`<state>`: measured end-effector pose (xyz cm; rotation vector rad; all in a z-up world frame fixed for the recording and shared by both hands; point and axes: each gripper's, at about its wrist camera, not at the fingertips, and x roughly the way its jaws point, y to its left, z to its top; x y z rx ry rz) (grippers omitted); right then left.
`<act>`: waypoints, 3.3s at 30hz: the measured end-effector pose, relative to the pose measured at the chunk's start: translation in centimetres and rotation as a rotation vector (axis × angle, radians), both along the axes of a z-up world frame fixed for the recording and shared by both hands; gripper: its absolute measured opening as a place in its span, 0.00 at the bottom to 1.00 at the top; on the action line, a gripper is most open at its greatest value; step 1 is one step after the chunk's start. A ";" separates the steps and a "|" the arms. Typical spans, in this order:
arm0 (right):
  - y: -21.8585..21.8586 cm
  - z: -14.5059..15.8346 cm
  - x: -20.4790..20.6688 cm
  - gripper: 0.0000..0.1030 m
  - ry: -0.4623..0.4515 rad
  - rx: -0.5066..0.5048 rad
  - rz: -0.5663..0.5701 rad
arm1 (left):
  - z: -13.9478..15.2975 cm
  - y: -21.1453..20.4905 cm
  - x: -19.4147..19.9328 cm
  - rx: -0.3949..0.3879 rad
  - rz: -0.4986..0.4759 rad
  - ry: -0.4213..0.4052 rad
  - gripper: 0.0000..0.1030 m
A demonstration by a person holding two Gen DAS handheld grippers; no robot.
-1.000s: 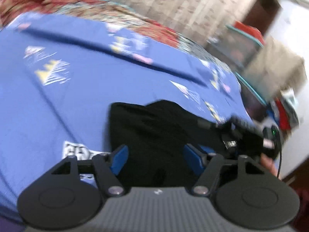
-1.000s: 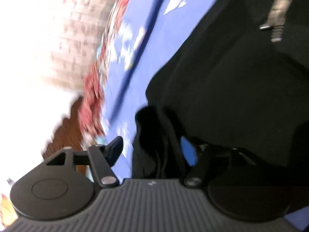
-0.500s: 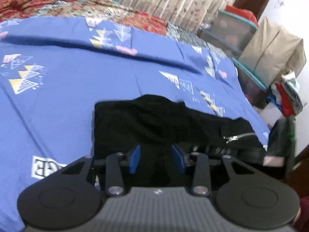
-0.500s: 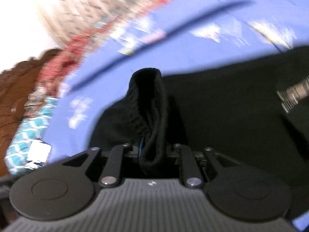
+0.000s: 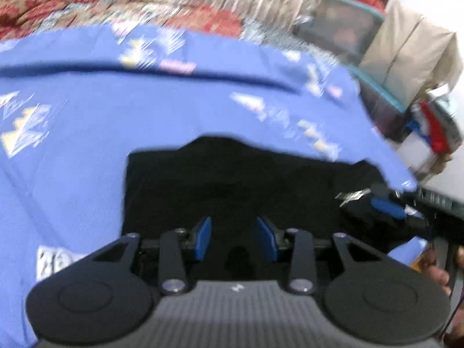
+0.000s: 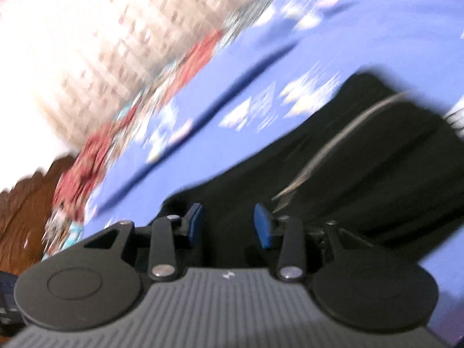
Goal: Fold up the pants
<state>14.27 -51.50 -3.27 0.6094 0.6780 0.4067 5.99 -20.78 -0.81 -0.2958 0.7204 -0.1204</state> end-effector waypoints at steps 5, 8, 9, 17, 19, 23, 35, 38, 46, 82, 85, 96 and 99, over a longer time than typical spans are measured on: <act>-6.6 0.4 -1.9 0.53 -0.054 -0.040 -0.226 | -1.2 -4.5 3.3 0.018 -0.099 0.007 0.34; -8.3 -0.6 -2.0 0.58 -0.022 -0.044 -0.314 | -2.6 -6.7 5.3 0.057 -0.124 0.031 0.34; -9.0 -1.2 -1.9 0.61 -0.006 -0.035 -0.328 | -3.0 -7.2 6.2 0.068 -0.123 0.034 0.34; -9.2 -4.4 -0.8 0.26 0.114 -0.020 -0.276 | -6.3 -10.3 9.8 0.240 -0.159 0.169 0.34; -8.8 -3.1 -1.4 0.13 0.106 -0.044 -0.255 | -5.1 -10.0 10.1 0.209 -0.145 0.211 0.34; -6.2 0.8 -2.7 0.12 -0.047 -0.124 -0.182 | 0.2 -8.9 9.0 0.066 -0.133 0.117 0.44; 5.6 3.4 -4.3 0.12 -0.301 -0.466 0.119 | 1.6 -18.1 12.4 0.071 -0.334 0.186 0.98; 7.6 3.7 -5.2 0.12 -0.355 -0.523 0.195 | 0.4 -19.0 12.7 0.089 -0.345 0.247 0.42; 8.5 3.9 -7.0 0.68 -0.434 -0.446 0.328 | 1.5 -11.0 11.5 -0.024 -0.261 0.219 0.18; 11.0 4.2 -4.6 0.40 -0.193 -0.316 0.546 | -2.5 7.4 -2.2 -0.187 0.063 0.150 0.51; 11.8 3.3 -4.4 0.55 -0.172 -0.298 0.573 | -3.0 7.6 -1.9 -0.208 0.063 0.165 0.41; 11.9 -0.3 -4.9 0.02 -0.115 -0.574 0.480 | -4.0 2.4 0.0 0.026 -0.074 0.120 0.24; 11.6 -0.1 -5.4 0.03 -0.120 -0.544 0.493 | -4.6 3.6 -0.1 -0.019 -0.032 0.156 0.27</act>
